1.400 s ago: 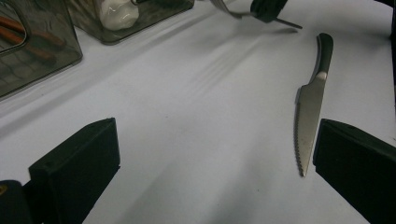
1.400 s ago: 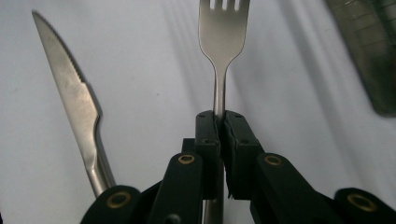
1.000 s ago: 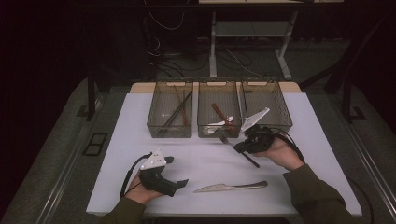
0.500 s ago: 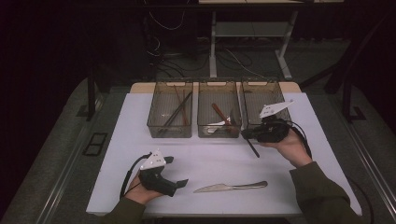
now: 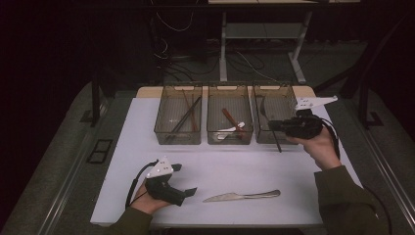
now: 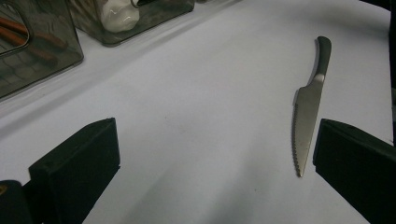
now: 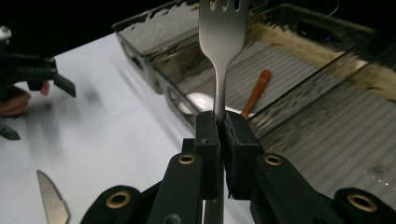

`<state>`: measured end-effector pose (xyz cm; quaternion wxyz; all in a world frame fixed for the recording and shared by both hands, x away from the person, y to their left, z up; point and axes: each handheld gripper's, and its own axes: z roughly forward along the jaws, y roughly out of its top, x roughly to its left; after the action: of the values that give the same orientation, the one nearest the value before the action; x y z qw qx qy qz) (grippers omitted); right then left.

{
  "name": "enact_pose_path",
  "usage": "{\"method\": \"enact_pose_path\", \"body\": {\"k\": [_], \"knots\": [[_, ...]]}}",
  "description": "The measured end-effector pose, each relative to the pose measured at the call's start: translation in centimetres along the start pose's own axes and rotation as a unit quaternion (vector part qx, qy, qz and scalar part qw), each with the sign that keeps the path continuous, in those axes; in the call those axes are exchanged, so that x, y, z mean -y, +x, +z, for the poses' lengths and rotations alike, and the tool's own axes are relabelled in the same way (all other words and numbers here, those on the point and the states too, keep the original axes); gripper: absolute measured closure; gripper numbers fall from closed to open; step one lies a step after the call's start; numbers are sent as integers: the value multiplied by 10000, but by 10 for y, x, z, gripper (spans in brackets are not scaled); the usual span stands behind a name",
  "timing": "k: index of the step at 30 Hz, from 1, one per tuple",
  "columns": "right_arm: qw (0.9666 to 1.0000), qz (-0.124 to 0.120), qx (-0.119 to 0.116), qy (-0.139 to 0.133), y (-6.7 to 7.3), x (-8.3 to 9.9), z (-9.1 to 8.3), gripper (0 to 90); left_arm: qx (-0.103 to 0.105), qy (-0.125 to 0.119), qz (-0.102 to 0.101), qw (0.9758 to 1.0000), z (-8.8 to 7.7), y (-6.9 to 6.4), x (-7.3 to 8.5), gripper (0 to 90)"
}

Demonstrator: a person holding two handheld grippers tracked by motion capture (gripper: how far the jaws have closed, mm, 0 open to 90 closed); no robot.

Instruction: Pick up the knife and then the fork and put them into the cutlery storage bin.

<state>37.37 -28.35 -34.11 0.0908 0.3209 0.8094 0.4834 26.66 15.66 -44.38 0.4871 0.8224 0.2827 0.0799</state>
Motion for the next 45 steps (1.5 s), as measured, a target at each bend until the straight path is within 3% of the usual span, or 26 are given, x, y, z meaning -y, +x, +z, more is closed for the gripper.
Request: {"method": "enact_pose_path", "body": {"k": [8,18,26,32,37,45], "knots": [[9988,149,367,-280,-19,-13,-19,848,11,7,-13,10000,1,0,0,0],[9952,263,908,-268,-54,-27,-17,848,18,-26,-20,10000,0,1,0,0],[9913,364,1266,56,-77,-25,-5,847,17,-9,-19,10000,1,1,0,0],[9880,468,1386,503,-90,-15,11,847,23,14,-11,10000,1,1,0,0],[9846,540,1357,963,-95,-8,22,847,27,-6,-22,10000,1,1,0,0],[9760,529,1322,1649,-98,3,38,847,24,-7,-19,10000,1,1,0,0]]}}
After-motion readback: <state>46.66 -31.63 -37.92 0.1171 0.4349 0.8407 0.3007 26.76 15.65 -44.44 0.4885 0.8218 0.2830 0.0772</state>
